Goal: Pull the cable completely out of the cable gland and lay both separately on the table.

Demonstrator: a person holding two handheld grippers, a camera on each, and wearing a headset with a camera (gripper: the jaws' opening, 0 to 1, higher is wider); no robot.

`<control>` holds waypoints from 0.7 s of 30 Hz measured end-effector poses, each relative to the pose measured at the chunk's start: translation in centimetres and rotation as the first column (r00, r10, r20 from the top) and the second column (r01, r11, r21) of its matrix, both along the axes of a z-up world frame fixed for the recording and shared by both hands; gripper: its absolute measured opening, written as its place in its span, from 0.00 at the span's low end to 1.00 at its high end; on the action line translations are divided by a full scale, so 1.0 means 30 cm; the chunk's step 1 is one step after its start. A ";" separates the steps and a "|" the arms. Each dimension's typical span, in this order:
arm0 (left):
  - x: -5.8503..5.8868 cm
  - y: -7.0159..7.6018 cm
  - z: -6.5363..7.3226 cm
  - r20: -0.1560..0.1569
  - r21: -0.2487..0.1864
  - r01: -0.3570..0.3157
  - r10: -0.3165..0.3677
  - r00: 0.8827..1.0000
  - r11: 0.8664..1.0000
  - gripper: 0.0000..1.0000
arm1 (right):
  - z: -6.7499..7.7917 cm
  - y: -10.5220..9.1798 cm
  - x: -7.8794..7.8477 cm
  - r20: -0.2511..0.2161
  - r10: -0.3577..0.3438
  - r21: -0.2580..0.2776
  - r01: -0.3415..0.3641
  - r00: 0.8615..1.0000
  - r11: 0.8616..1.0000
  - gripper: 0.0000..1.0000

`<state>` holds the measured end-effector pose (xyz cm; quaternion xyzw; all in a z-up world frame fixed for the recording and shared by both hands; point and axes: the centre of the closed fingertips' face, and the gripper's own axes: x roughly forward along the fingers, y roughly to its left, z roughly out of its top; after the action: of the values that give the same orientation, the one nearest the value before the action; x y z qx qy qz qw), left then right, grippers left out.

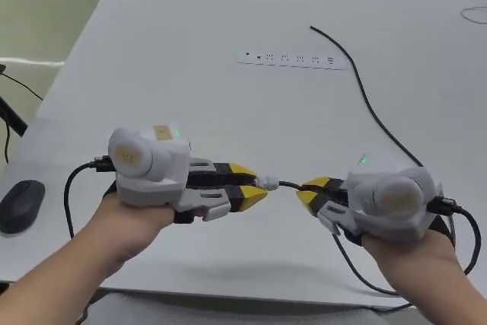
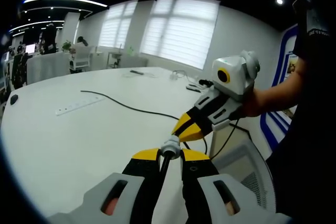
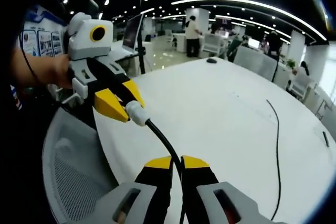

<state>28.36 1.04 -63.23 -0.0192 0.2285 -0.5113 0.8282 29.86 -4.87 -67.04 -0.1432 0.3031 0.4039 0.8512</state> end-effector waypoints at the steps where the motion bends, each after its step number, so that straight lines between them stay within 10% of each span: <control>1: 0.002 0.003 0.002 0.001 -0.002 -0.003 0.003 1.000 1.000 0.15 | -0.008 -0.014 0.005 -0.016 -0.023 0.010 0.023 1.000 1.000 0.00; 9: 0.008 0.006 0.012 0.001 -0.015 -0.011 0.011 1.000 1.000 0.15 | -0.057 -0.073 0.014 -0.132 -0.139 0.078 0.150 0.982 0.986 0.00; 21: 0.009 0.014 0.012 0.016 -0.003 -0.002 0.002 1.000 1.000 0.15 | -0.187 -0.170 0.019 -0.326 -0.283 0.144 0.343 0.902 0.928 0.00</control>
<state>28.64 1.47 -62.86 -0.0165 0.2213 -0.5107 0.8306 30.43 -9.96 -72.64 0.0559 0.4058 0.3064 0.8593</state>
